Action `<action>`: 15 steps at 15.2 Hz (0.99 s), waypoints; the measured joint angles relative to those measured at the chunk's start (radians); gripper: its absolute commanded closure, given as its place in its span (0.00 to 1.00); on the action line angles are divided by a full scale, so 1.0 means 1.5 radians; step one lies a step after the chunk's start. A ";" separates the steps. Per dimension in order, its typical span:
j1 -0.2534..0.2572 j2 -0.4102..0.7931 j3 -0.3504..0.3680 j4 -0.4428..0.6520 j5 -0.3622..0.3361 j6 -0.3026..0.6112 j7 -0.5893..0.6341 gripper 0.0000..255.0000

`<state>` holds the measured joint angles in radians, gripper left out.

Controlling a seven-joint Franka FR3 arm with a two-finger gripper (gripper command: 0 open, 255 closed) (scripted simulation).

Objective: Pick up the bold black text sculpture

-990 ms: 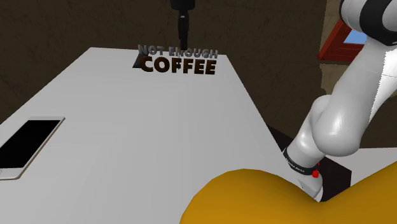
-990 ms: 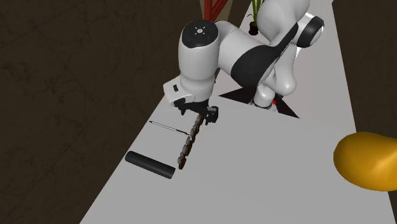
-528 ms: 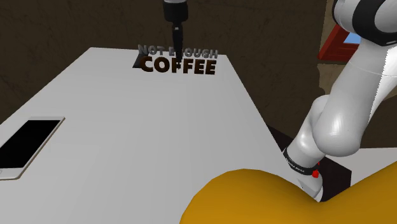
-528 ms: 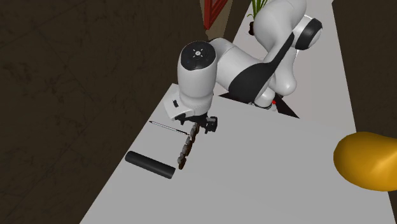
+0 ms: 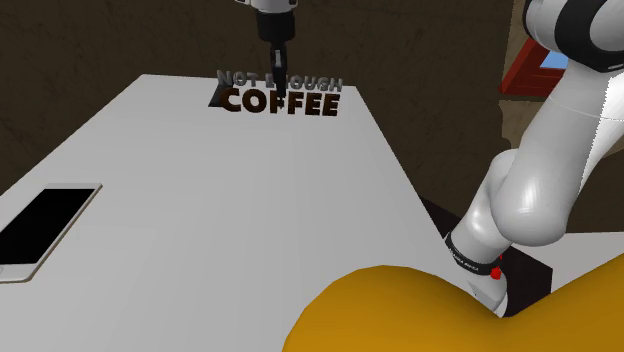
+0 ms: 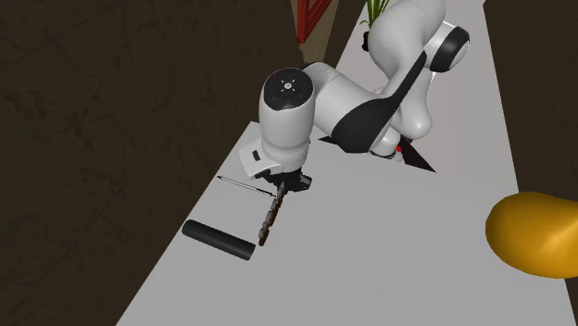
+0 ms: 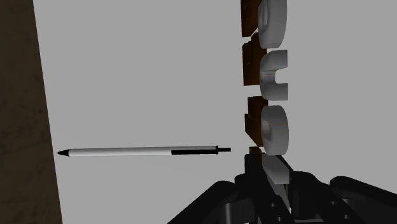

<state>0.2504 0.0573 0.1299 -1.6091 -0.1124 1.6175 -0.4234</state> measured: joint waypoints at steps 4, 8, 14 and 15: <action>0.000 0.000 0.000 0.000 0.000 0.000 0.000 1.00; 0.001 0.003 0.000 0.021 0.000 -0.018 -0.001 1.00; 0.002 0.010 0.001 0.084 -0.001 -0.074 -0.005 1.00; 0.003 0.018 0.002 0.104 -0.002 -0.086 -0.005 1.00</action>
<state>0.2549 0.0836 0.1330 -1.4533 -0.1160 1.4878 -0.4310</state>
